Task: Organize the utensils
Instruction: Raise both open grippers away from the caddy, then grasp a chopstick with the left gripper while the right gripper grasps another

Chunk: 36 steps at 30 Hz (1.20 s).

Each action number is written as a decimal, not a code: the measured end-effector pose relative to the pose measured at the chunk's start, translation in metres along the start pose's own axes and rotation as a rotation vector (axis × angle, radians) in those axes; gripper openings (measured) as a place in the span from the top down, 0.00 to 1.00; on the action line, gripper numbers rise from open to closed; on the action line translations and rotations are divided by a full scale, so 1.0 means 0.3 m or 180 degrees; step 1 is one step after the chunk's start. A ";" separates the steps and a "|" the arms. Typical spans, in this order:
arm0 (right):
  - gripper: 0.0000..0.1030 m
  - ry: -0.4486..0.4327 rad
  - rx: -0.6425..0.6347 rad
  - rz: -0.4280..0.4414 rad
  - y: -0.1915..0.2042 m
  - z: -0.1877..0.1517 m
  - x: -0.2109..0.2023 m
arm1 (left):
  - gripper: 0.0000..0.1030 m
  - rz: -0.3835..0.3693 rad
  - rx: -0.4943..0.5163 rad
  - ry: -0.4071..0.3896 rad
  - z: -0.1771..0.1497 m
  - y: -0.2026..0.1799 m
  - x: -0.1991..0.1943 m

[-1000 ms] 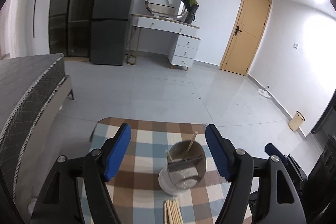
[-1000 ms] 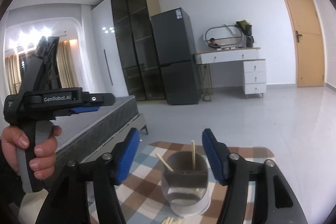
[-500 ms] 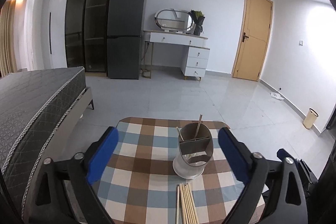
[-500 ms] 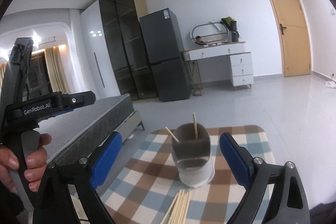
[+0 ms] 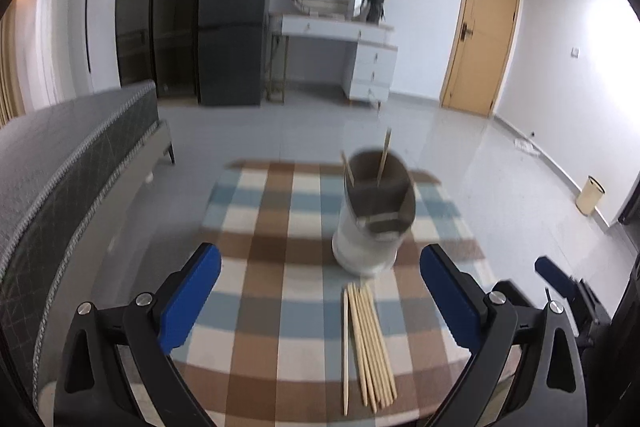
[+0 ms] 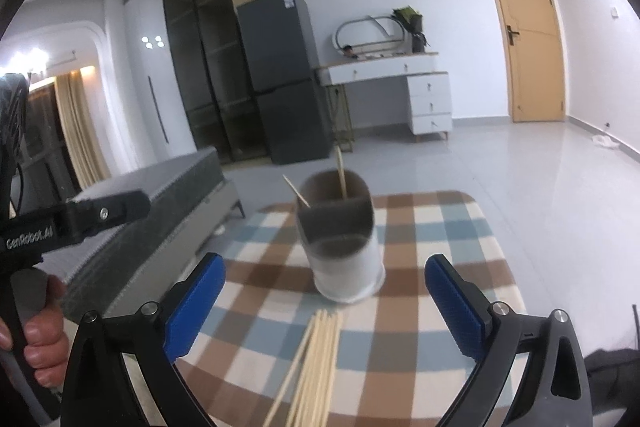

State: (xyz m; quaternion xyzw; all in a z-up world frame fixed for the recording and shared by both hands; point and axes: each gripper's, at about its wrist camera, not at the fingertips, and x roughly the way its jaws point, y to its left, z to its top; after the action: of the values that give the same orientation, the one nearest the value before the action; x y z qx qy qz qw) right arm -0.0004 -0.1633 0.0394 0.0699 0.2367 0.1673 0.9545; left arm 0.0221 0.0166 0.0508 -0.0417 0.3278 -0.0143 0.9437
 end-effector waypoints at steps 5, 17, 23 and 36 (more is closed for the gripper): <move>0.02 0.0194 0.0062 -0.0117 -0.039 -0.056 0.050 | 0.06 0.0045 -0.0005 0.0275 -0.083 0.009 0.112; 0.03 0.0617 0.0325 -0.0267 -0.131 -0.088 0.155 | 0.06 0.0058 0.0113 0.1429 -0.275 -0.007 0.481; 0.03 0.0700 0.0466 -0.0297 -0.171 -0.091 0.181 | 0.06 0.0188 0.0309 0.1602 -0.309 -0.050 0.566; 0.03 0.0788 0.0961 -0.0286 -0.277 -0.083 0.195 | 0.17 0.0277 0.0277 0.1797 -0.316 -0.079 0.654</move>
State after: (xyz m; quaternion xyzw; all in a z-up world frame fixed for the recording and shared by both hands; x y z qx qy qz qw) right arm 0.0603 -0.2188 -0.0251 0.1804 0.3775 0.0944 0.9033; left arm 0.1174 -0.0241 -0.1424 0.0186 0.5781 0.0011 0.8157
